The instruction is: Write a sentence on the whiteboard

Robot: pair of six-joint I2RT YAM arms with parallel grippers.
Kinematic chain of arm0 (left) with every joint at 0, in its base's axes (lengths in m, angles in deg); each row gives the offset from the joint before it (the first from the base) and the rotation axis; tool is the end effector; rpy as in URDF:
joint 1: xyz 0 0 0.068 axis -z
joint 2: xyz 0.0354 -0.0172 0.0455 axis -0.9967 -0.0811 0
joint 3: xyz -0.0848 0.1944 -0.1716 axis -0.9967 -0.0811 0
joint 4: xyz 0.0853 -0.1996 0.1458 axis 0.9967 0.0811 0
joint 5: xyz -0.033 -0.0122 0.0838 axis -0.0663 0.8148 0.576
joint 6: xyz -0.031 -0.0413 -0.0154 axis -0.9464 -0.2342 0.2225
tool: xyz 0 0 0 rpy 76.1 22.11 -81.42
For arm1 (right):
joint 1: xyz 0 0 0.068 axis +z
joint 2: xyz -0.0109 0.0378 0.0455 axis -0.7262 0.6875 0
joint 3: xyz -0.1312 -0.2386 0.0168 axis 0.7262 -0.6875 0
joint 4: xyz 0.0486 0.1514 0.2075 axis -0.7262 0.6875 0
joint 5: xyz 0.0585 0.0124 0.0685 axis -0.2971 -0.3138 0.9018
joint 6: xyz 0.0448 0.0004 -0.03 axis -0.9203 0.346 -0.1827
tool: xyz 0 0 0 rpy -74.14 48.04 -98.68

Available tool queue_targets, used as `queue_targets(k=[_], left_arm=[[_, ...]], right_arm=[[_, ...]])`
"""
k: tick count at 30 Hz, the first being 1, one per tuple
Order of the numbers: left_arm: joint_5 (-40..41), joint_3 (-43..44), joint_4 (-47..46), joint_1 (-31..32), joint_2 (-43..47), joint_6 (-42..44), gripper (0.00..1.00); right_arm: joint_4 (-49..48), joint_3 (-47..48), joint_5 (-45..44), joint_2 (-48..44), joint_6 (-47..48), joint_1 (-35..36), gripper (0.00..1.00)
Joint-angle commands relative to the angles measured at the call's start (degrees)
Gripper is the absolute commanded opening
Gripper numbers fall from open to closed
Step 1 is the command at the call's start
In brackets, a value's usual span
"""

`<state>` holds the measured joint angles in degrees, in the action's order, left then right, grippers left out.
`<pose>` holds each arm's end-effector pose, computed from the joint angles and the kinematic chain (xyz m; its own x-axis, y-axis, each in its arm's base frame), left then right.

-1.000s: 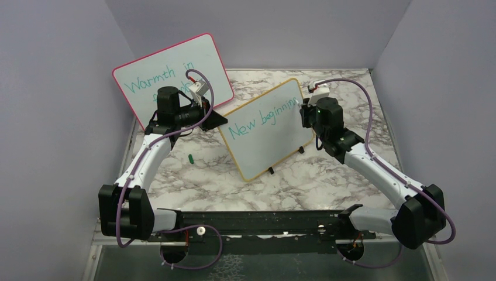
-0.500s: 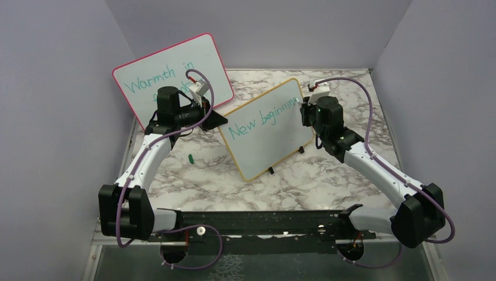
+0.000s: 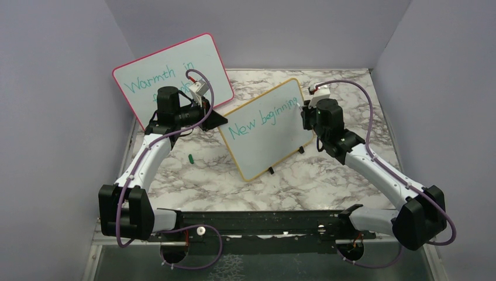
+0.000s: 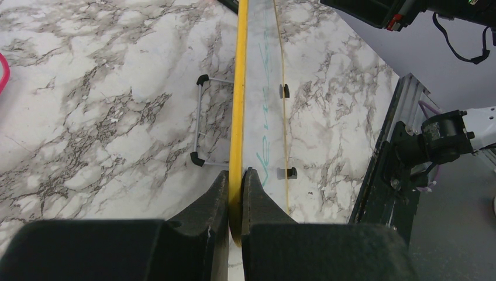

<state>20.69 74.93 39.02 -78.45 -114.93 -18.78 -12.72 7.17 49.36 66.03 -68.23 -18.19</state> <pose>0.2817 -0.0628 0.3082 -0.4786 0.0027 -0.8780 0.7587 0.5046 -0.4119 0.2522 0.1253 0.3077 -0.3241 -0.1006 -0.9407 -0.2143 0.9763 -0.0306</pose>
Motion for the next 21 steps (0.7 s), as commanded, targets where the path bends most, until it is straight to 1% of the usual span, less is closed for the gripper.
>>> queue_targets(k=[1,9,18,21], left_arm=[[5.53,-0.31,3.22,0.24,-1.63,4.84,0.00],[5.53,-0.31,3.23,0.25,-1.53,4.84,0.00],[5.53,-0.31,3.22,0.24,-1.51,4.84,0.00],[5.53,-0.31,3.23,0.29,-1.53,4.84,0.00]], right_arm=[[3.21,-1.50,0.81,-1.11,-1.24,-0.17,0.00],[5.10,-2.31,1.55,-1.69,-1.75,-0.17,0.00],[4.52,-1.90,7.51,-3.07,-2.05,-0.17,0.00],[4.21,-1.41,7.28,-3.68,-2.08,-0.17,0.00]])
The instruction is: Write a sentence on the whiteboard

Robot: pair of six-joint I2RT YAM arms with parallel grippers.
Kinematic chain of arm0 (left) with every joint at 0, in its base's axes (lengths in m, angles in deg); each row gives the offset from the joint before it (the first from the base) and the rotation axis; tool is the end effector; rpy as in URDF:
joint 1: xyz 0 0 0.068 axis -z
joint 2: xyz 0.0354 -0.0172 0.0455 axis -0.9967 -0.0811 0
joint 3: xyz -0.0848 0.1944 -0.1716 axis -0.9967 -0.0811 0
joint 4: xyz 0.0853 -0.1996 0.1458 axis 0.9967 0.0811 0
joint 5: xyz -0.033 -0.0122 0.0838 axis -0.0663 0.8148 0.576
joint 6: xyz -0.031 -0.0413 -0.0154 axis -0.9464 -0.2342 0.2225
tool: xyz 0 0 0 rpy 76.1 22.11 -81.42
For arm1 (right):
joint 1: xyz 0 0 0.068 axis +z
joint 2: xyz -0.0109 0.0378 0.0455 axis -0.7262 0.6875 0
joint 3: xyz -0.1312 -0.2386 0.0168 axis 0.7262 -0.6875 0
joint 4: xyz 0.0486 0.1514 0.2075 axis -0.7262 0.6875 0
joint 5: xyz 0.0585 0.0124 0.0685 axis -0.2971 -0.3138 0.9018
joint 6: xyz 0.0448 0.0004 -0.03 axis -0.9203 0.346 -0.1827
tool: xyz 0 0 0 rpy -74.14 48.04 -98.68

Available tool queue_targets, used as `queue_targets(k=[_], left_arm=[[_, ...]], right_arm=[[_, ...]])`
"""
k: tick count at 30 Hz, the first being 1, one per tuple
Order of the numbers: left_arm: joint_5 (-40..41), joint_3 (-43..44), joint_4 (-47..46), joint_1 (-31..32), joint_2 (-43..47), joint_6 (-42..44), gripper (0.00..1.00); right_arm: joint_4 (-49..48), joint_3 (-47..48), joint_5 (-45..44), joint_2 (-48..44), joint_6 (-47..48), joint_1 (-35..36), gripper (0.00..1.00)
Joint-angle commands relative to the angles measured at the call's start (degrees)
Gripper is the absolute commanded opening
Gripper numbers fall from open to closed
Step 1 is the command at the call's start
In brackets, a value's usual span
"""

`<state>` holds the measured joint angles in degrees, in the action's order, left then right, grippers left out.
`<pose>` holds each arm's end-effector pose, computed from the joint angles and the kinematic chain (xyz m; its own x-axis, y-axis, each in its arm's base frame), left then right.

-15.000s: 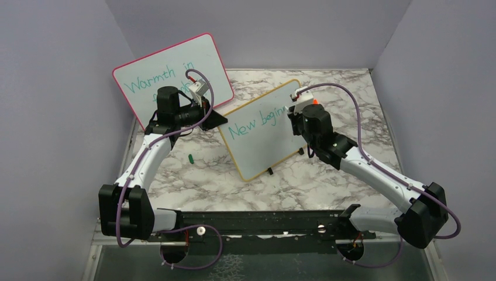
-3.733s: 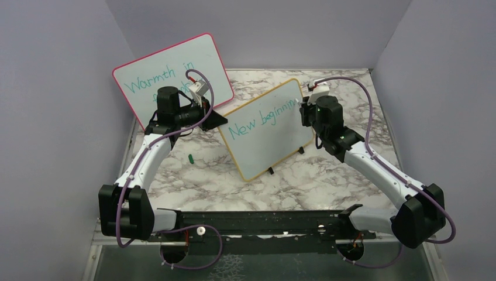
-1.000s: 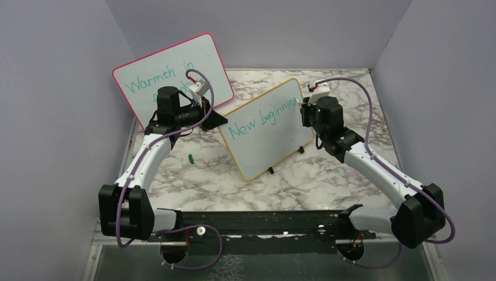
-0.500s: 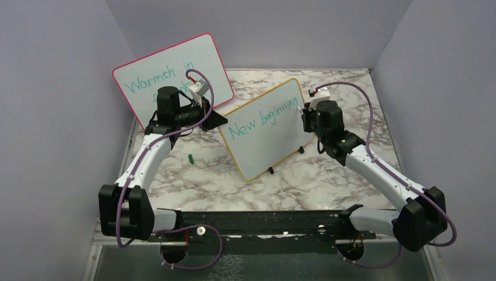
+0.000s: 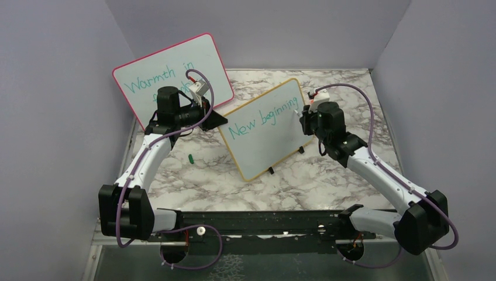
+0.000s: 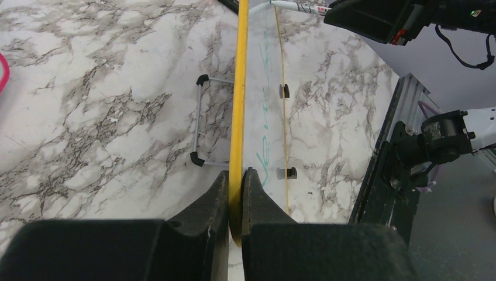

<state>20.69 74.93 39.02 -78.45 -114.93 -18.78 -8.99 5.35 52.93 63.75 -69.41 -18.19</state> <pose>0.2817 -0.0628 0.3082 -0.4786 0.0027 -0.8780 0.7587 0.5046 -0.4119 0.2410 0.1217 0.2999 -0.3801 -0.1069 -0.9187 -0.2641 0.9645 -0.0030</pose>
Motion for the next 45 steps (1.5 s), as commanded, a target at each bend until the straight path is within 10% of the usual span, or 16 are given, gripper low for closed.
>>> queue_targets(k=[1,45], left_arm=[[5.53,-0.31,3.23,0.29,-1.50,4.84,0.00],[5.37,-0.31,3.23,0.30,-1.27,5.01,0.00]], right_arm=[[0.41,0.54,2.98,-1.66,-0.89,-0.17,0.00],[-10.09,4.91,-0.55,3.88,1.82,-3.42,0.00]])
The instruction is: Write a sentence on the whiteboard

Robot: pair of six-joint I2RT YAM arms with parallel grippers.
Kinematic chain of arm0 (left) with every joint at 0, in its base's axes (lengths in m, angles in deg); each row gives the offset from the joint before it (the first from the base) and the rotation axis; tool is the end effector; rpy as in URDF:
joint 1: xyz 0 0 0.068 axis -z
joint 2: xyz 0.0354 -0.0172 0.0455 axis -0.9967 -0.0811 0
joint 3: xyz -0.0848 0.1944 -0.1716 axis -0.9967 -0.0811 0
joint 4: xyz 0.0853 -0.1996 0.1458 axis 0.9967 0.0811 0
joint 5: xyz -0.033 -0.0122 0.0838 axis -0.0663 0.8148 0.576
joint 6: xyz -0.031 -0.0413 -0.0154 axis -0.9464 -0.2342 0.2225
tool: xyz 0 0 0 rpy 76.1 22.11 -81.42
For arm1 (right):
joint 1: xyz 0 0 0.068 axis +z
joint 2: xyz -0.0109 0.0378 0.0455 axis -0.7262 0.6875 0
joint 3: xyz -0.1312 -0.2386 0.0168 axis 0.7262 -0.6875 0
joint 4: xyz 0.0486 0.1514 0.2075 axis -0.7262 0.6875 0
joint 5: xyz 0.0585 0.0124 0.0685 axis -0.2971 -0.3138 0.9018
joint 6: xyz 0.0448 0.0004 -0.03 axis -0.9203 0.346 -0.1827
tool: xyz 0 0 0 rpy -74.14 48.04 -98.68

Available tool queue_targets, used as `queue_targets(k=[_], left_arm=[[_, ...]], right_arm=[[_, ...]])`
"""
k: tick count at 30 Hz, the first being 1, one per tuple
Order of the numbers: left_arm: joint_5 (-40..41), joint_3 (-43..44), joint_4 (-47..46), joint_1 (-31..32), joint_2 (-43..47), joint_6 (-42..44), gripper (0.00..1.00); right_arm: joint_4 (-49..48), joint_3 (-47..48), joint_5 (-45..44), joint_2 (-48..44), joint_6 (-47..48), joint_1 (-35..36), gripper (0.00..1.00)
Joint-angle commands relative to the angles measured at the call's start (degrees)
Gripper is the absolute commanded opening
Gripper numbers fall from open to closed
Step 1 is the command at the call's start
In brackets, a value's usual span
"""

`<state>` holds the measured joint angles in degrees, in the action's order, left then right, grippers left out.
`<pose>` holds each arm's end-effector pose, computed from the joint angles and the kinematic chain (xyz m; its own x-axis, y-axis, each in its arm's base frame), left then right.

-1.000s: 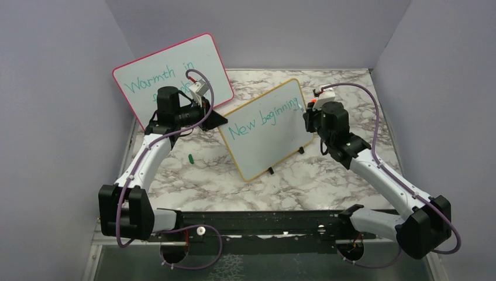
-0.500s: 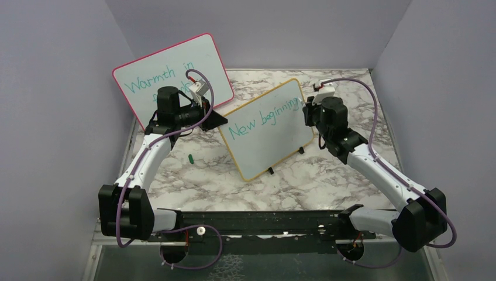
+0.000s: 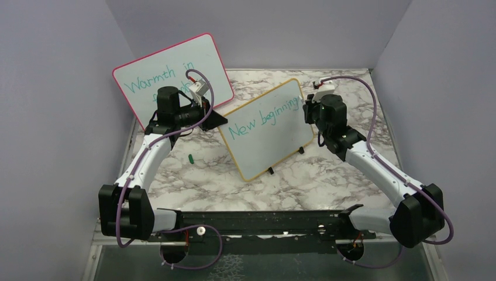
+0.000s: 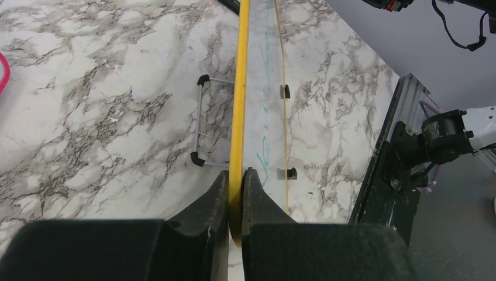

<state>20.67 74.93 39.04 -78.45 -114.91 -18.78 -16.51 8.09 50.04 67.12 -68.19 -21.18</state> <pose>0.2816 -0.0628 0.3083 -0.4786 0.0028 -0.8780 0.7589 0.5043 -0.4120 0.2645 0.1154 0.3151 -0.2753 -0.0586 -0.9596 -0.1732 0.9848 -0.0105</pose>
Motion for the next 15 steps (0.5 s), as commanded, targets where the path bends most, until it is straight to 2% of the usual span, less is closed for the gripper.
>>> queue_targets(k=[1,15], left_arm=[[5.33,-0.31,3.21,0.29,-1.30,5.01,0.00],[5.55,-0.31,3.21,0.26,-1.32,4.94,0.00]], right_arm=[[-2.60,2.14,2.78,0.44,0.58,-0.43,0.00],[-0.37,1.46,5.92,-0.94,0.36,-0.43,0.00]])
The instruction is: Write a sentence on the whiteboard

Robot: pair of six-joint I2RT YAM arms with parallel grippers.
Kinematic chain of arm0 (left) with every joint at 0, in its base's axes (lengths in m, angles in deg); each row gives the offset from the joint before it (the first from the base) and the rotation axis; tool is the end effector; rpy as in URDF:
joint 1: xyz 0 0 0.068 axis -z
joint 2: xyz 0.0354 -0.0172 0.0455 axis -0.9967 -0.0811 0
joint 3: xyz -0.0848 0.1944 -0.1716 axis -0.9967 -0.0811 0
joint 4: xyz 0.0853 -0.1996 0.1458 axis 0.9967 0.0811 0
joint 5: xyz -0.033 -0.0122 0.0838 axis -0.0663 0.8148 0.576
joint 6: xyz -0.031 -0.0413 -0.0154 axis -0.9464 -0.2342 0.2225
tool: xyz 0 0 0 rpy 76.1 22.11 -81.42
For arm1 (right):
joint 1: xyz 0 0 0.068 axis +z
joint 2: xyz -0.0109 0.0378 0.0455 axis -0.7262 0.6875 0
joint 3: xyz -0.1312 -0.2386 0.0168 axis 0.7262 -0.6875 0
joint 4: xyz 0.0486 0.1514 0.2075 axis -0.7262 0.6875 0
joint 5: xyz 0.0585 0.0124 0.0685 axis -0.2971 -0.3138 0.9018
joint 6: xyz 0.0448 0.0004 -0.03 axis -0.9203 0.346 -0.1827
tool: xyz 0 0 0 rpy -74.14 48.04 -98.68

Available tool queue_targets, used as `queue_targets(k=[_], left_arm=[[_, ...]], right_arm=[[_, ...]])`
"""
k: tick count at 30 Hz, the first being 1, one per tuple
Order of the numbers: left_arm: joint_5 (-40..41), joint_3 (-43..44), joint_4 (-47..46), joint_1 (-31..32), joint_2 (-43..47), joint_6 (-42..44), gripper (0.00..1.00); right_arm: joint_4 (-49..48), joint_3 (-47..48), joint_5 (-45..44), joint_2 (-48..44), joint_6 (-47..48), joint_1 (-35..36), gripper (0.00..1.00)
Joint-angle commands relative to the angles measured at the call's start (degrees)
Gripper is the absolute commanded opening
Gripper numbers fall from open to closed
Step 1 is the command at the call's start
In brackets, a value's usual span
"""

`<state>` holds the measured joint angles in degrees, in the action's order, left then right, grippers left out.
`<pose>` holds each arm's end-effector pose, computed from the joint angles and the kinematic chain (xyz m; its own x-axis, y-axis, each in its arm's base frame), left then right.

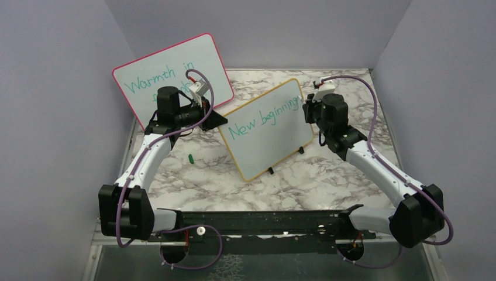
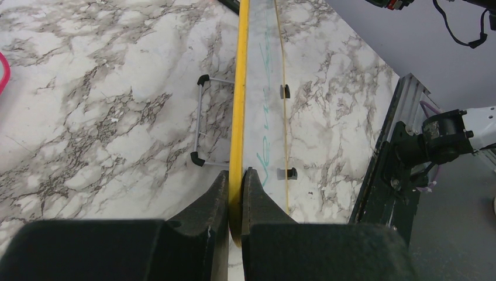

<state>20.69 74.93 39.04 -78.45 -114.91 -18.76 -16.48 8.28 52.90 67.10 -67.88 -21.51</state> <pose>0.2816 -0.0628 0.3083 -0.4783 0.0029 -0.8782 0.7589 0.5046 -0.4116 0.2648 0.1156 0.3162 -0.2749 -0.0616 -0.9595 -0.2159 0.9764 -0.0009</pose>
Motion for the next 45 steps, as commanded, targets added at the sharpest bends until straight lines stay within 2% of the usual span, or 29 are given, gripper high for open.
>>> queue_targets(k=[1,17,31,45], left_arm=[[5.52,-0.31,3.21,0.28,-1.31,4.91,0.00],[5.53,-0.26,3.21,0.23,-1.22,4.82,0.00],[5.44,-0.31,3.07,0.28,-1.28,4.82,0.00],[5.35,-0.22,3.03,0.29,-1.32,4.73,0.00]], right_arm=[[-0.22,1.04,3.06,-1.03,0.12,-0.10,0.00],[3.09,-0.65,1.13,-2.05,0.16,-0.10,0.00],[3.01,-1.54,-4.17,-0.35,-0.49,-0.10,0.00],[5.91,-1.74,1.91,-2.05,-2.13,-0.04,0.00]])
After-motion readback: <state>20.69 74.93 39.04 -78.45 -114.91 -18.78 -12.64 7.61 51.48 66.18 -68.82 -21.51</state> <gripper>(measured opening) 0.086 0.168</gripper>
